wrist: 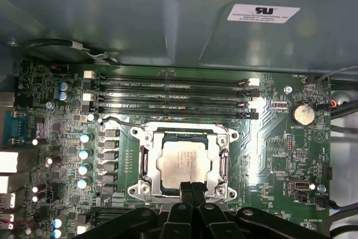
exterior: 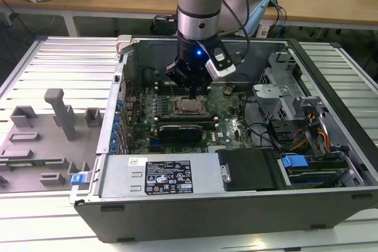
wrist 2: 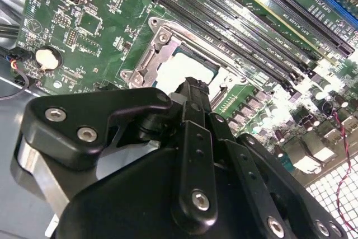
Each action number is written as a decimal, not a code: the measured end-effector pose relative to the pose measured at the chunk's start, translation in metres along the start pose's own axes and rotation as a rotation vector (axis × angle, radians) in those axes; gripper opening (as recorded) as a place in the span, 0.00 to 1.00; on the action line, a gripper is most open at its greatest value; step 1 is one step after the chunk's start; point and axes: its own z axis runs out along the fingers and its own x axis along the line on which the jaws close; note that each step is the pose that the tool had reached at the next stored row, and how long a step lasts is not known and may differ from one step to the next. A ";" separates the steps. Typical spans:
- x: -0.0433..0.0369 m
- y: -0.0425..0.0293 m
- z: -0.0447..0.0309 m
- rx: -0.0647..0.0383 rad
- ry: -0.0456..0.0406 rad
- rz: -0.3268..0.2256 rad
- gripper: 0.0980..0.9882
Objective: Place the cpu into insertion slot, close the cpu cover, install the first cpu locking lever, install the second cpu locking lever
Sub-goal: 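Close the cpu cover, then install the first cpu locking lever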
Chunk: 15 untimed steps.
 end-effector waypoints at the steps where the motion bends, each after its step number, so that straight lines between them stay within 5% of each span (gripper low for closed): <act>1: 0.0000 0.0000 0.0000 0.000 0.0001 0.000 0.01; 12: 0.0000 0.0000 0.0000 0.001 0.0000 0.000 0.01; 15: 0.0073 0.0003 -0.0002 0.001 0.0001 0.000 0.01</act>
